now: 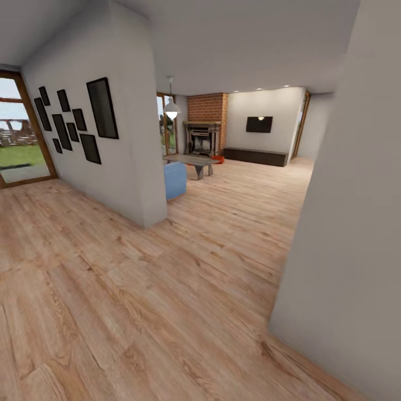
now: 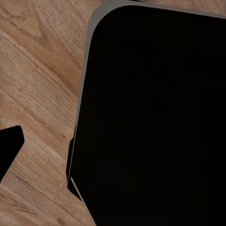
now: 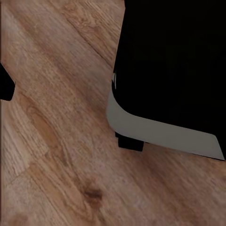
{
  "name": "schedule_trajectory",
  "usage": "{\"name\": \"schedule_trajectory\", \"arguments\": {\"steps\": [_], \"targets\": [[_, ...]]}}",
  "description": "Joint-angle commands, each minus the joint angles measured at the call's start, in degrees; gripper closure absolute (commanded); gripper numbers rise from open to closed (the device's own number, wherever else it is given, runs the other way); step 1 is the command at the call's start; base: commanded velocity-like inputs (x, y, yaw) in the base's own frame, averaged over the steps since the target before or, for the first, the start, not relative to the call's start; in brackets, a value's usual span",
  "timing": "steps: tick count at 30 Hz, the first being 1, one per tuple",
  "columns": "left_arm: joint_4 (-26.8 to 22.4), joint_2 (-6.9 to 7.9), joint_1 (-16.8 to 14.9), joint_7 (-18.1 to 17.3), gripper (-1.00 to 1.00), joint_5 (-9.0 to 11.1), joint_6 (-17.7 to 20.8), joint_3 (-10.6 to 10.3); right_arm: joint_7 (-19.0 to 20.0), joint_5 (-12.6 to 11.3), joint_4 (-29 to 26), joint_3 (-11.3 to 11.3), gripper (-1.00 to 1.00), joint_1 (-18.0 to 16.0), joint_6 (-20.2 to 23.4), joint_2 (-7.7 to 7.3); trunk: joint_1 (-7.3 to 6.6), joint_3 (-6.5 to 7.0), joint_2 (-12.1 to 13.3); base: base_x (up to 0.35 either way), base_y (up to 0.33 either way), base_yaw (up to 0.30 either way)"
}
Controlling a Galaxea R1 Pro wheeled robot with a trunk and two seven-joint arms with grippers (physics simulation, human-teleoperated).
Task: Move the two storage containers from the living room to the garage. In the garage, place one container on the floor and stack the other container on top of it (either order is fine).
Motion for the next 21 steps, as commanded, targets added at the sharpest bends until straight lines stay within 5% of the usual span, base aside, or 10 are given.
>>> {"name": "schedule_trajectory", "arguments": {"steps": [1, 21], "targets": [[0.0, 0.0, 0.0, 0.0, -1.0, 0.3, -0.1, 0.1, 0.0, -0.5, 0.2, 0.5, -1.0, 0.0, -0.3, 0.03, 0.03, -0.05, 0.0, 0.321, 0.0, 0.029], [0.0, 0.0, 0.0, 0.0, -1.0, 0.3, -0.1, 0.1, 0.0, -0.4, 0.1, 0.5, -1.0, 0.0, -0.3, 0.02, 0.03, -0.05, 0.0, 0.322, 0.0, 0.002]]}}
